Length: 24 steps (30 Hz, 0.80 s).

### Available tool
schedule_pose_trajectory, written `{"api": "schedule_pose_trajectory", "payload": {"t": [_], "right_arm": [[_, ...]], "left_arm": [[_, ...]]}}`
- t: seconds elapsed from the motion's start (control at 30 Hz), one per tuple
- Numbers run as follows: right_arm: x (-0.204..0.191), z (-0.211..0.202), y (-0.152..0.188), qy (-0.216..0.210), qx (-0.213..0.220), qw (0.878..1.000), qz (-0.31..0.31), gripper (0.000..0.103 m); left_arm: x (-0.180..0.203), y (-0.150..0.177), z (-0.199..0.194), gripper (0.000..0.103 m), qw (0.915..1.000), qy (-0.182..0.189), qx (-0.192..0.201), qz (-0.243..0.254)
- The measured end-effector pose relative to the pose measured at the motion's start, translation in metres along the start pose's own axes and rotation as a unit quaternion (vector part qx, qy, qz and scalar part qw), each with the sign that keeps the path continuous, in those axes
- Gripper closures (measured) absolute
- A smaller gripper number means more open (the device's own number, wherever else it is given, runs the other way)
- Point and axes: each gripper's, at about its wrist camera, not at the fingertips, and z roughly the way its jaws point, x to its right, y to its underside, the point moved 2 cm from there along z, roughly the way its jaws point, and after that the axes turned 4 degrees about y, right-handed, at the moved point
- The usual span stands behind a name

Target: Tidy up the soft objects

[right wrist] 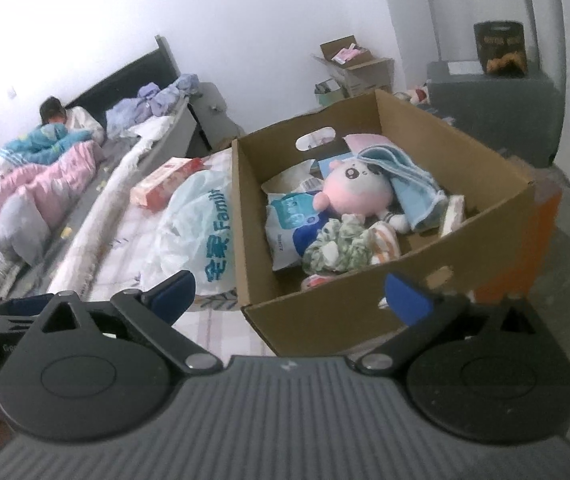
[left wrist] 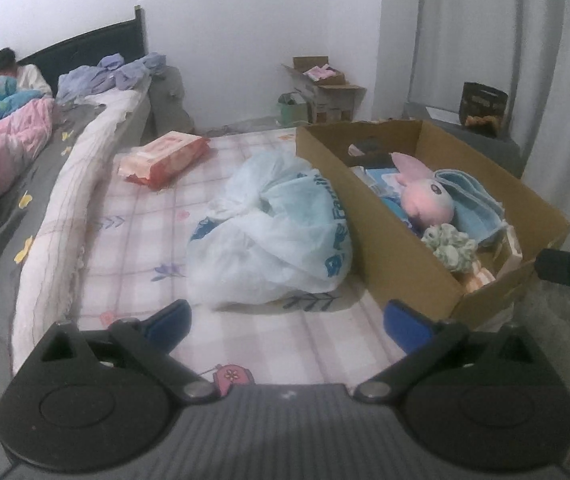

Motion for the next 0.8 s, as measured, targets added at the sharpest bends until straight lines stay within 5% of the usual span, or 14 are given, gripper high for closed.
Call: {"api": "schedule_pose_trajectory", "payload": {"t": [0.2, 0.8], "right_arm": [[-0.003, -0.009, 0.000, -0.003, -0.001, 1.000, -0.014, 0.001], [-0.014, 0.006, 0.004, -0.003, -0.036, 0.998, -0.052, 0.001]], "left_arm": [[0.004, 0.004, -0.006, 0.000, 0.9992, 0.006, 0.001, -0.039], [0.032, 0.000, 0.010, 0.001, 0.9984, 0.028, -0.041, -0.026]]}}
